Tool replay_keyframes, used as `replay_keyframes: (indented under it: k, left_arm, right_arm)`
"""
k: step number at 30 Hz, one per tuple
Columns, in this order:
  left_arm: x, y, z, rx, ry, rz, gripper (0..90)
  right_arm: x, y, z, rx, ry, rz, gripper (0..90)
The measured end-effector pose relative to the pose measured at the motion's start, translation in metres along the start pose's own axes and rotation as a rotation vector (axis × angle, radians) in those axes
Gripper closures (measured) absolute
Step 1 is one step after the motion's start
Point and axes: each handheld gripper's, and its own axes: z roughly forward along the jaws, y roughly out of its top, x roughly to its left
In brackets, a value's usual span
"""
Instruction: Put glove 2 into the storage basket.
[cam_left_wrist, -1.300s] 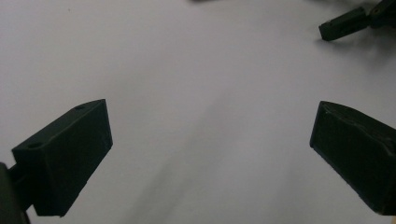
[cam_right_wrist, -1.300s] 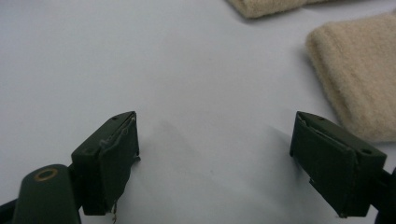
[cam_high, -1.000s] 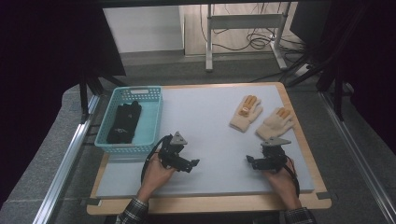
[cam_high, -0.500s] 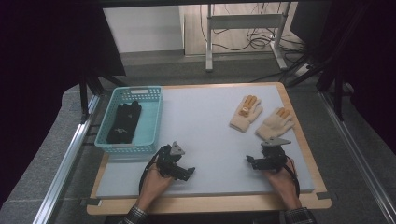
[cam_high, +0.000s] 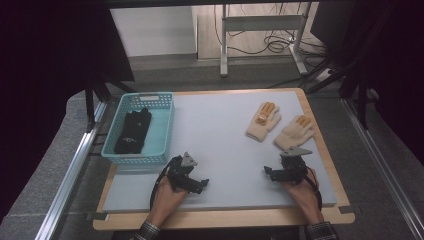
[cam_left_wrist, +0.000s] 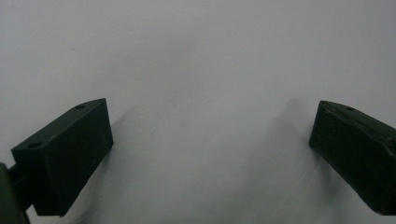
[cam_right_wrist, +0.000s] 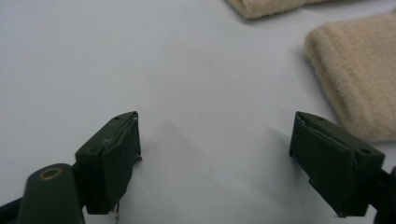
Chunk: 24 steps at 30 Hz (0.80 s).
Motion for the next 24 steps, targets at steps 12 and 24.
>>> replay_keyframes:
  k: [12,24]
  left_arm:
    - [0.000,0.000,0.000,0.000,0.002,0.000,0.0]
    - [0.000,0.000,0.000,0.000,0.002,0.000,0.0]
  right_arm:
    - [-0.024,0.008,-0.014,-0.041,-0.011,0.060,23.4]
    - [-0.069,0.031,-0.018,-0.039,-0.089,0.105,15.5]
